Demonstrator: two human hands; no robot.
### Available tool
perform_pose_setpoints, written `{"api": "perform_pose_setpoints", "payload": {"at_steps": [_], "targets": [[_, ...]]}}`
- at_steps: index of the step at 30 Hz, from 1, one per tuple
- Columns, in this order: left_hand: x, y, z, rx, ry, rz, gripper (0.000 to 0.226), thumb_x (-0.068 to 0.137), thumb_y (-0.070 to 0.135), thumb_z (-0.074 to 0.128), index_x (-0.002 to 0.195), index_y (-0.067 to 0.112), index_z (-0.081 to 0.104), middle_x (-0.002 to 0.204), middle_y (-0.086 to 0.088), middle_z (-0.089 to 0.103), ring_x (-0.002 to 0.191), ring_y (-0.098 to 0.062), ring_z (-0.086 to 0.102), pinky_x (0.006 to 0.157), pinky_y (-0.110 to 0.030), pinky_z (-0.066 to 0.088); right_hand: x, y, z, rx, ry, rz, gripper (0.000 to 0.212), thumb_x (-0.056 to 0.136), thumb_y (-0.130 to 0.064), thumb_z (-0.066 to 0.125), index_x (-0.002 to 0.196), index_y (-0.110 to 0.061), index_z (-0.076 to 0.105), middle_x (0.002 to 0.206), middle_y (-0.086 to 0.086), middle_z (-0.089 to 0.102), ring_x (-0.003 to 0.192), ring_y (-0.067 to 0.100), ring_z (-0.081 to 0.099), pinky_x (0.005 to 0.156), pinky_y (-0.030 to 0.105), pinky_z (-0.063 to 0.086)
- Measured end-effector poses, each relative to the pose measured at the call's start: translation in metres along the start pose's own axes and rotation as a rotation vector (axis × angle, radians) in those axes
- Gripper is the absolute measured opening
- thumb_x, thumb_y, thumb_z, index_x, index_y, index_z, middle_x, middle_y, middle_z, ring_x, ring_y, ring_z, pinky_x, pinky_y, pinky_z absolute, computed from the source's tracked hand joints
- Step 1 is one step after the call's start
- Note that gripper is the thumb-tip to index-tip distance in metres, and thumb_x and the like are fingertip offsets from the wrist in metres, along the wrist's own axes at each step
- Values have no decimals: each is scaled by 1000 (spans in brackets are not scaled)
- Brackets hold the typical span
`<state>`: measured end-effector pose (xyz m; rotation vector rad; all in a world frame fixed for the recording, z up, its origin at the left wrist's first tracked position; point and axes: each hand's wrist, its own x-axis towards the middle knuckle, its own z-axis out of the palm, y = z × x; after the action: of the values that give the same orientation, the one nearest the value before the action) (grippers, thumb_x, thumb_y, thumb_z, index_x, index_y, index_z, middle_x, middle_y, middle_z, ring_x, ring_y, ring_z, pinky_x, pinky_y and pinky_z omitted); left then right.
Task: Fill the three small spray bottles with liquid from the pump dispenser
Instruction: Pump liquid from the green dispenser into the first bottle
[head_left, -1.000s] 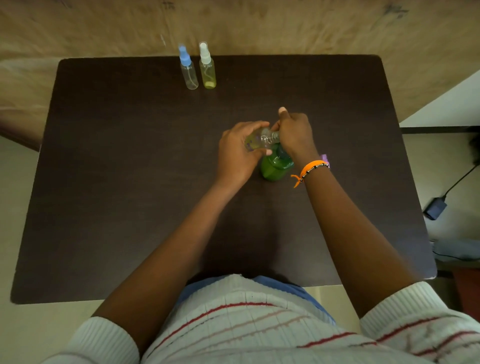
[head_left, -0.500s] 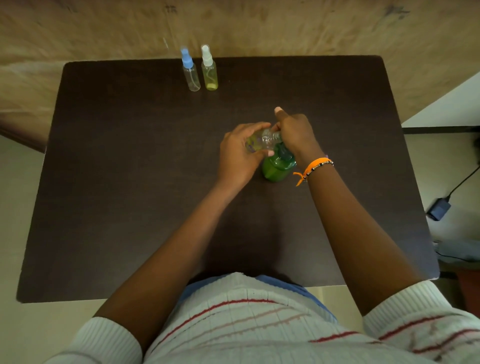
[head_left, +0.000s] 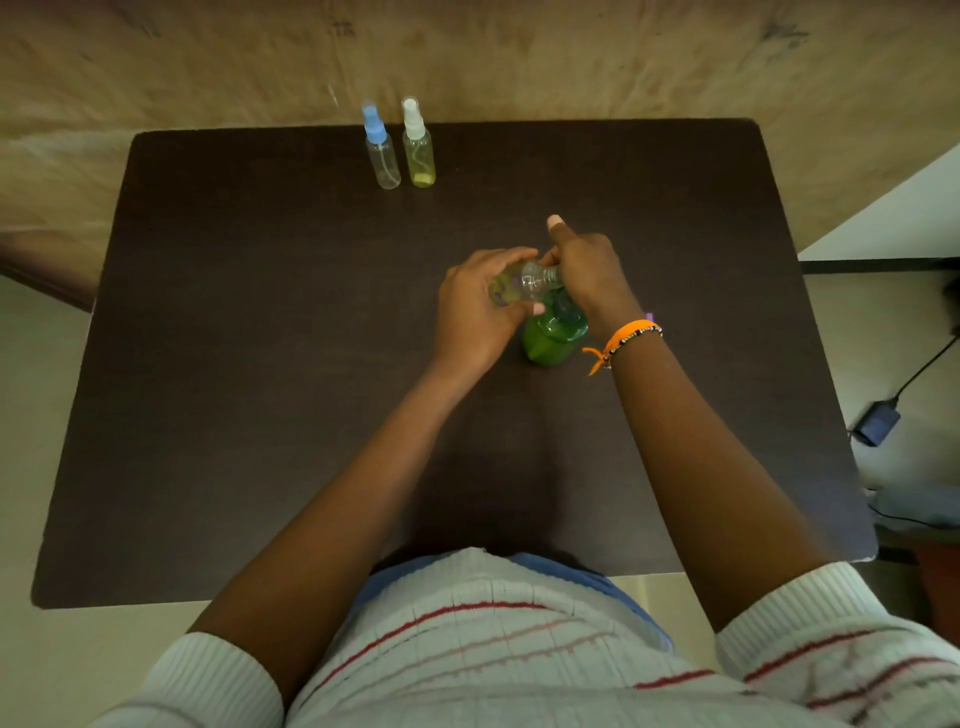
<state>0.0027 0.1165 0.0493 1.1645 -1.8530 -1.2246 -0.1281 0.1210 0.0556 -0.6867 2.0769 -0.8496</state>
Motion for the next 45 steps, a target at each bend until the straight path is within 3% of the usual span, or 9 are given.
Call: {"api": "perform_pose_setpoints", "payload": {"at_steps": [4, 10, 15, 19, 23, 29, 34, 39, 45], "targets": [[0, 2, -1, -13, 4, -11, 54, 57, 11, 77, 109, 14, 67, 108, -3, 66, 102, -19, 62, 97, -47, 44, 1, -3, -3, 16, -46, 14, 47, 99, -45, 43, 64, -18, 60, 79, 5, 61, 79, 20, 54, 72, 29, 39], [1, 0, 1, 4, -2, -30, 54, 56, 11, 78, 109, 16, 67, 108, 0, 65, 102, -18, 61, 96, -47, 44, 2, 4, 4, 16, 90, -24, 47, 101, -33, 38, 60, -21, 59, 89, 10, 63, 93, 30, 60, 93, 41, 47], [2, -2, 1, 20, -5, -27, 54, 57, 9, 78, 110, 16, 67, 110, -2, 66, 104, -18, 61, 97, -47, 43, 2, 6, 6, 9, 111, -30, 49, 101, -37, 37, 60, -21, 58, 91, 9, 64, 95, 29, 60, 91, 39, 46], [2, 1, -1, 8, -2, -26, 54, 58, 7, 79, 109, 15, 67, 107, 1, 65, 102, -17, 61, 97, -44, 44, 4, 1, 1, -6, -4, -5, 51, 100, -47, 39, 60, -21, 59, 90, 9, 62, 89, 25, 55, 86, 38, 43], [1, 2, -1, -5, 5, -26, 54, 58, 7, 79, 110, 14, 67, 106, -1, 65, 100, -16, 61, 97, -40, 45, 5, 0, -2, 33, -23, 6, 51, 100, -45, 39, 61, -19, 59, 73, 1, 58, 82, 21, 53, 78, 31, 39], [0, 0, 2, 31, -7, -44, 54, 57, 8, 79, 110, 16, 67, 108, 0, 65, 102, -17, 61, 98, -45, 43, 4, 8, 7, 35, 122, -16, 50, 101, -39, 37, 59, -20, 57, 83, 8, 64, 93, 30, 61, 92, 40, 48], [1, 3, 1, 33, -12, -44, 54, 58, 6, 79, 110, 15, 67, 104, 6, 62, 102, -17, 60, 98, -46, 43, 3, 8, 7, 29, 116, -22, 47, 99, -44, 38, 64, -20, 58, 90, 8, 65, 96, 30, 62, 93, 41, 48], [0, 5, 0, 17, 0, -30, 55, 56, 12, 77, 110, 16, 67, 107, 2, 64, 103, -17, 61, 98, -46, 43, 3, 0, 1, 72, -29, 22, 53, 98, -51, 40, 63, -17, 60, 73, 1, 60, 81, 21, 55, 81, 33, 42], [1, 4, 1, 37, 1, -40, 54, 57, 8, 79, 110, 16, 67, 109, 0, 65, 103, -17, 60, 97, -44, 43, 4, 4, 4, 93, 73, -6, 56, 101, -42, 38, 56, -18, 58, 71, 5, 61, 83, 23, 58, 85, 36, 46]]}}
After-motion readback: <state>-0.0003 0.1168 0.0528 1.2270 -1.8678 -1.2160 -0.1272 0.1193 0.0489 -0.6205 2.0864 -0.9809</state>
